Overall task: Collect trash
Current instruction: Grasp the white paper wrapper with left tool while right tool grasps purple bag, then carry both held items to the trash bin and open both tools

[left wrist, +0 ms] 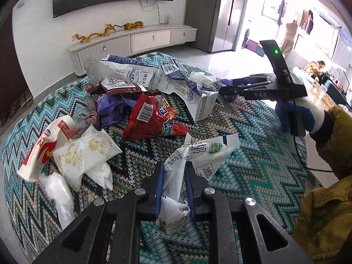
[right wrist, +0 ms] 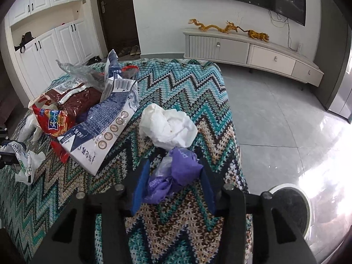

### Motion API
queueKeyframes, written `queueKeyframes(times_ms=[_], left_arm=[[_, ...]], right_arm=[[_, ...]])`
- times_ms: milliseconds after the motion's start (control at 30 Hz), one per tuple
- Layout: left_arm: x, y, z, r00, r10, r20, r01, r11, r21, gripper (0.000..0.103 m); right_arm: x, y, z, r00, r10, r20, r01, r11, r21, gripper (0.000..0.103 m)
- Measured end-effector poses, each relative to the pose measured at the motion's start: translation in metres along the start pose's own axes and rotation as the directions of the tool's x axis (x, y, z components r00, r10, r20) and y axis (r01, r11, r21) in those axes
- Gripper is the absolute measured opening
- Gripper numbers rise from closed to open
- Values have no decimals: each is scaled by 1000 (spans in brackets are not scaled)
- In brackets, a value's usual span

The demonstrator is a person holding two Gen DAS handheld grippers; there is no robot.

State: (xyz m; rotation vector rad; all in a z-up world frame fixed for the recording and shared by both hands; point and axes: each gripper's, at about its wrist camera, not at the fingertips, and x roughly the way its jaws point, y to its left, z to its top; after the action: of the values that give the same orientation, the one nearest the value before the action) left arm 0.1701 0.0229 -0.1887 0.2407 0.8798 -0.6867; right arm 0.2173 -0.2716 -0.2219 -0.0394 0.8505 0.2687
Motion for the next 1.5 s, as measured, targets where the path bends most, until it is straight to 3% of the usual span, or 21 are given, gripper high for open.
queueKeyframes(times_ms=[33, 133, 333, 567, 700, 833, 1100, 1267, 1500], left_arm=[[-4, -1, -1, 1000, 1, 11, -1, 1000, -11, 18], [-17, -5, -5, 999, 8, 46, -6, 999, -39, 17], [-46, -14, -13, 993, 45, 111, -35, 996, -85, 17], [-87, -24, -12, 975, 101, 199, -75, 988, -133, 17], [-98, -34, 2, 967, 130, 221, -101, 985, -137, 17], [-91, -57, 35, 967, 98, 236, -74, 991, -110, 17], [-3, -144, 138, 986, -60, 157, 59, 998, 7, 17], [99, -206, 198, 991, -126, 43, 125, 991, 41, 17], [237, -265, 232, 981, -162, -106, 163, 987, 1, 17]], right_arm=[[-4, 0, -2, 1000, 2, 4, -2, 1000, 4, 33], [-16, 4, -6, 1000, 12, 13, -12, 1000, 6, 30], [-41, 24, -18, 998, 58, 32, -58, 998, 0, 29], [-92, 47, -24, 988, 100, 119, -98, 995, -25, 29], [-125, 40, -31, 980, 84, 181, -83, 996, -14, 29], [-153, 10, -45, 974, 35, 222, -45, 998, 41, 29], [-177, -111, -94, 965, -144, 220, 87, 965, 248, 29], [-147, -188, -130, 967, -207, 149, 136, 913, 384, 30], [-87, -249, -159, 976, -212, 49, 165, 867, 470, 32]])
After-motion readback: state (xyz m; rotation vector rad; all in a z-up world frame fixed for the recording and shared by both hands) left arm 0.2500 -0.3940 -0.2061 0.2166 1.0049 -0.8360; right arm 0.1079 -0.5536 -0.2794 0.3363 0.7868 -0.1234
